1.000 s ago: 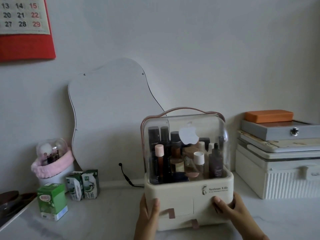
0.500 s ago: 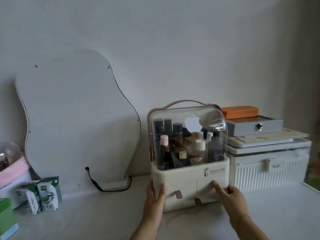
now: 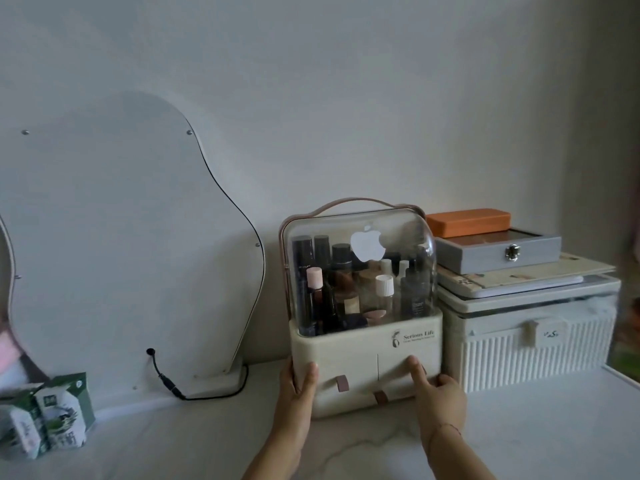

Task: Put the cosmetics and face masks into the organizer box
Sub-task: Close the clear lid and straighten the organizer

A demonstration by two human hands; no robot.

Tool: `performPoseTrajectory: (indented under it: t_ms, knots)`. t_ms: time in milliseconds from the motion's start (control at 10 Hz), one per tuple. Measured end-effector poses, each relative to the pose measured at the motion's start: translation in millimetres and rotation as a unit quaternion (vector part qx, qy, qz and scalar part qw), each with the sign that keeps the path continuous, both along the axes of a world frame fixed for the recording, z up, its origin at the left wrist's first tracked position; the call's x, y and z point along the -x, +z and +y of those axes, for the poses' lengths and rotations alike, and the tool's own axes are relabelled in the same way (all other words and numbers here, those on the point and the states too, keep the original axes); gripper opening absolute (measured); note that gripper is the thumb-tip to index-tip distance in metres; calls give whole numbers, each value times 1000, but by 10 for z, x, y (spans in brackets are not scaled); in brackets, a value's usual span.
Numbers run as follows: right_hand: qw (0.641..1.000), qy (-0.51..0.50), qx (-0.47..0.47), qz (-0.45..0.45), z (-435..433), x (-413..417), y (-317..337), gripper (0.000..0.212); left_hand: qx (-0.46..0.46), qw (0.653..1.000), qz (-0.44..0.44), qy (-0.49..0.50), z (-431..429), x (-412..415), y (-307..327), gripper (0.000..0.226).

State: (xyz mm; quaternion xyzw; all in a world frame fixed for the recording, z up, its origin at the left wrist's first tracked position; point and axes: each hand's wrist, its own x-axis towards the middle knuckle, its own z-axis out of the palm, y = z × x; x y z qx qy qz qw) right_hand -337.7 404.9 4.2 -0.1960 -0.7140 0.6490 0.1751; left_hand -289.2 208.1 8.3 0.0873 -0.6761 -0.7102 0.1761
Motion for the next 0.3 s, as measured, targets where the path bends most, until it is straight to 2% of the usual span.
performPoseTrajectory:
  t_ms: [200,300]
  knots:
    - [998,52,23,-1,9,-178,168,41,19,1000,-1,-4,-5,35,-17,47]
    - [997,71,9,39,113,-465,353,33,68,996,-38,-33,-79,-136,-198,71]
